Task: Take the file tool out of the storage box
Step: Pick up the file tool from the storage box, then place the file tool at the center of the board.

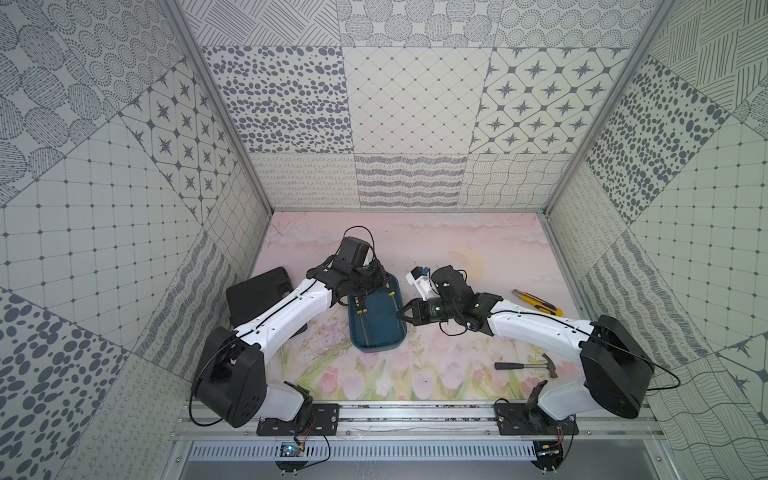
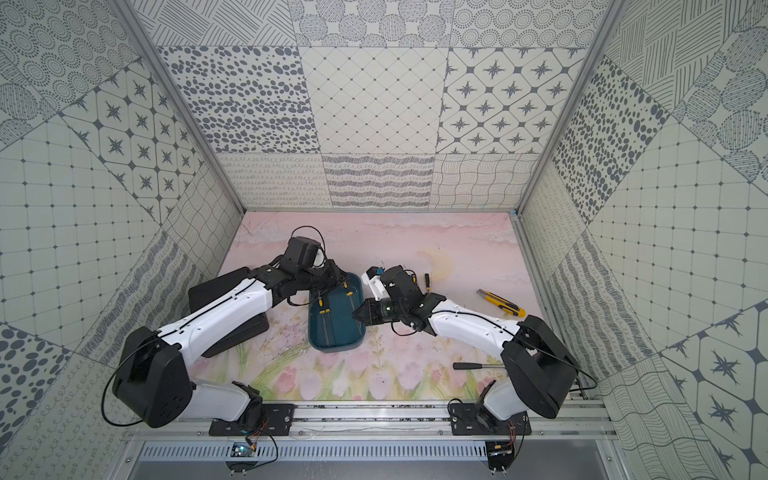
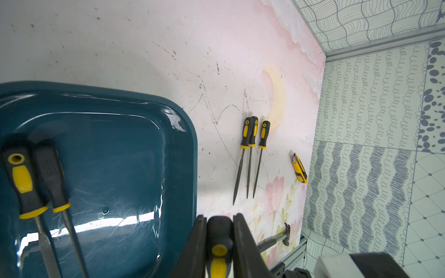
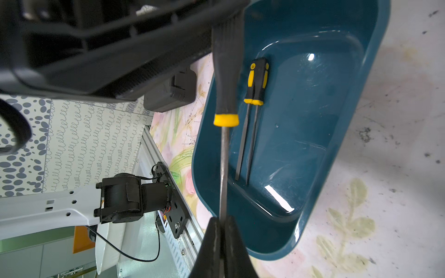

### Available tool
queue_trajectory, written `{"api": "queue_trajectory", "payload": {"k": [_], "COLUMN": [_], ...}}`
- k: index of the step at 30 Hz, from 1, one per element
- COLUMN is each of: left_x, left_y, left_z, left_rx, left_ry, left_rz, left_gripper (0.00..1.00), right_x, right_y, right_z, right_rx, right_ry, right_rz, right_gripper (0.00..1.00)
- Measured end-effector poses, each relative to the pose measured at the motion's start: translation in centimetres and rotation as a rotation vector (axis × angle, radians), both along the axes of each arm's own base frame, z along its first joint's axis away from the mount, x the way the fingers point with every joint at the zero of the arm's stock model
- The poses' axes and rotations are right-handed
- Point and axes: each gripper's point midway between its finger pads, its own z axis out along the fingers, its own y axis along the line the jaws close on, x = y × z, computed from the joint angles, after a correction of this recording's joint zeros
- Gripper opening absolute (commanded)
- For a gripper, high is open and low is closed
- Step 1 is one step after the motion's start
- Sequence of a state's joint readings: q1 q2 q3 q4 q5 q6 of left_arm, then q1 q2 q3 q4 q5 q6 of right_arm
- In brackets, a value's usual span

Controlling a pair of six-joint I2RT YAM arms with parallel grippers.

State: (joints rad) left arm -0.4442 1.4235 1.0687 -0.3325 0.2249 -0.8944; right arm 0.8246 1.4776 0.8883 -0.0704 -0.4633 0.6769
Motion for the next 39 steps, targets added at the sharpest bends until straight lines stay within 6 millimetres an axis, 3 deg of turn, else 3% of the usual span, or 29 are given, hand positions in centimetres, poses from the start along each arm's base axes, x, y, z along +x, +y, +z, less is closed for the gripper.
{"api": "queue_trajectory", "payload": {"k": [5,11,15,20,25,32,39], "left_x": [0.4,0.9,0.9,0.1,-0.8,-2.2,-2.6], "left_y": [-0.2,-0.4,0.1,1.3,2.1,3.2,3.6], "left_z": [1.7,4.4,6.4,7.2,6.0,3.4,2.5], "left_rx": [-0.011,-0.009,0.021,0.096,0.16,0.225,0.247], "left_ry": [-0.043,-0.126,-0.184,-0.225,-0.205,-0.145,-0.119], "left_rz": [-0.008,-0.036,-0.048,-0.067,-0.089,-0.104,-0.103], "left_gripper": [0.55,0.97,0.99,0.99,0.99,0.99,0.99], "right_x": [0.3,0.9,1.7,3.3,5.0,6.4,7.3], "right_y": [-0.3,-1.9,-3.1,-5.1,-7.4,-9.9,-11.4], "right_z": [-0.3,-1.2,-0.8,-0.9,-1.7,-5.5,-8.6], "right_rx": [-0.024,-0.123,-0.186,-0.306,-0.433,-0.615,-0.72], "right_ry": [-0.005,-0.007,-0.036,-0.092,-0.125,-0.114,-0.082], "right_rz": [-0.024,-0.087,-0.144,-0.24,-0.34,-0.412,-0.441], "right_gripper": [0.0,0.0,0.0,0.0,0.0,0.0,0.0]}}
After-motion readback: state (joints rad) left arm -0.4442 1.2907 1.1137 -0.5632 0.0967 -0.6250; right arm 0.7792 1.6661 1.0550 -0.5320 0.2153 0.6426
